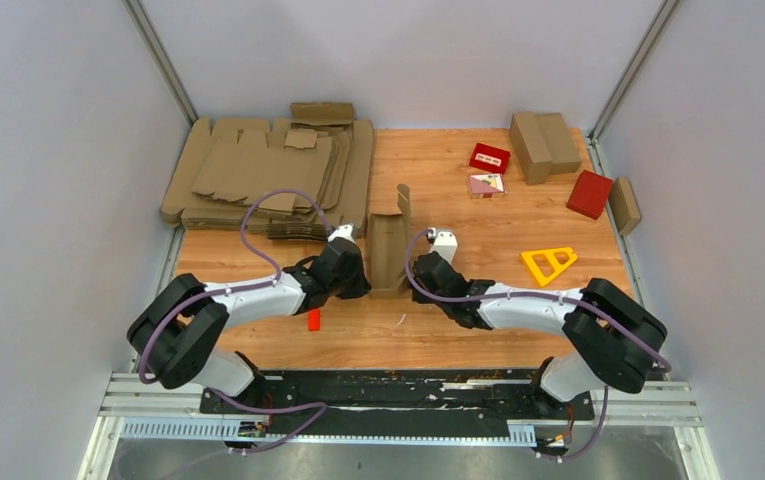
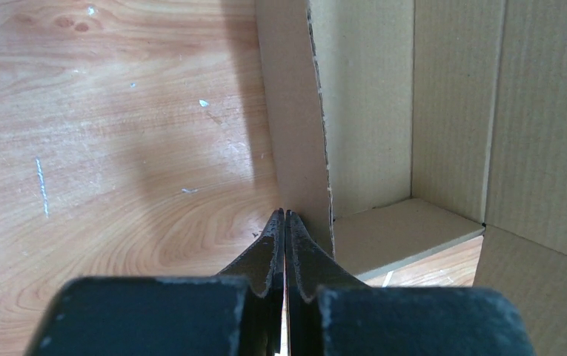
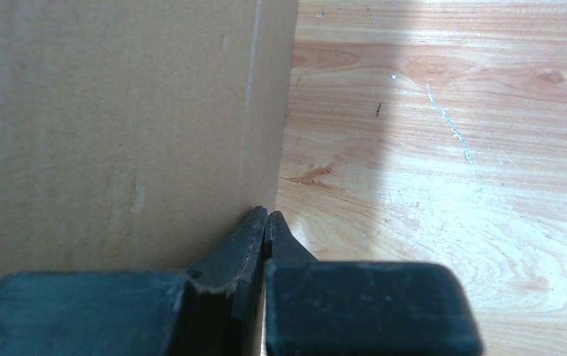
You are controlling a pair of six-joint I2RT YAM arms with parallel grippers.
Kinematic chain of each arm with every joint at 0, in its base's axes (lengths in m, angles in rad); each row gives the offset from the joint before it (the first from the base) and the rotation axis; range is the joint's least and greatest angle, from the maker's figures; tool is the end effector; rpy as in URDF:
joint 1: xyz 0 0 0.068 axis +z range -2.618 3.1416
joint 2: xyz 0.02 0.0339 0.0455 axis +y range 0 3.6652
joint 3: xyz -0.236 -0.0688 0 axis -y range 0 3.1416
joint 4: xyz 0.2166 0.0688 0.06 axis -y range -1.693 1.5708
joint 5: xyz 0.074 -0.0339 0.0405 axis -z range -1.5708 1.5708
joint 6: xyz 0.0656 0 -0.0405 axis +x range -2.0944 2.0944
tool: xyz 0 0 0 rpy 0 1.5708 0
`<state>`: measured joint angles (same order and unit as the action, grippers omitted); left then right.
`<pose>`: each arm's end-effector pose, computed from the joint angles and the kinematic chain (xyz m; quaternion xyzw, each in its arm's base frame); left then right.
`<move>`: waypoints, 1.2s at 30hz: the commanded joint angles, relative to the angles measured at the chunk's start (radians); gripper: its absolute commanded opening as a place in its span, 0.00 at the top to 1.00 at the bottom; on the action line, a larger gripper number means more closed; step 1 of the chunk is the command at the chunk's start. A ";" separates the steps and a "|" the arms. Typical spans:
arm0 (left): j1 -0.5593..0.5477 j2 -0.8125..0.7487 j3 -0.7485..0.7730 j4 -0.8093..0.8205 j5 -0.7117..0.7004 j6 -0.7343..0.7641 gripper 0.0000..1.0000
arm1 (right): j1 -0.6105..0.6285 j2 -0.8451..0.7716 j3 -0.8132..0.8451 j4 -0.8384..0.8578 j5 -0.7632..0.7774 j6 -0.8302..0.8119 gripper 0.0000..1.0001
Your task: Fold the paper box
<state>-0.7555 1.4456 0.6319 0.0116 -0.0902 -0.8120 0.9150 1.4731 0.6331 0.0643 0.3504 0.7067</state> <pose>0.2077 -0.1875 0.1313 -0.0431 0.9253 -0.2348 0.2948 0.1904 0.2106 0.1322 -0.0273 0.9100 0.1656 0.3791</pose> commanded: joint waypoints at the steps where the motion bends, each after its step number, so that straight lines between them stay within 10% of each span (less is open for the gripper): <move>1: -0.051 0.003 0.009 0.073 -0.010 -0.089 1.00 | 0.038 0.030 0.068 0.005 0.044 0.086 1.00; 10: -0.057 -0.051 0.001 0.022 -0.054 -0.055 1.00 | 0.037 -0.041 0.079 -0.108 0.101 0.046 1.00; 25: 0.002 -0.234 0.009 -0.112 0.039 0.205 1.00 | 0.016 -0.669 -0.169 -0.283 -0.037 -0.193 0.87; 36: 0.057 -0.107 0.166 -0.132 0.094 0.327 0.45 | 0.016 -0.960 -0.067 -0.580 -0.026 -0.266 0.56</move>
<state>-0.7052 1.2942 0.7464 -0.1295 -0.0105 -0.5449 0.9329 0.5442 0.5129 -0.4099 0.3332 0.4824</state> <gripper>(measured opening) 0.525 0.431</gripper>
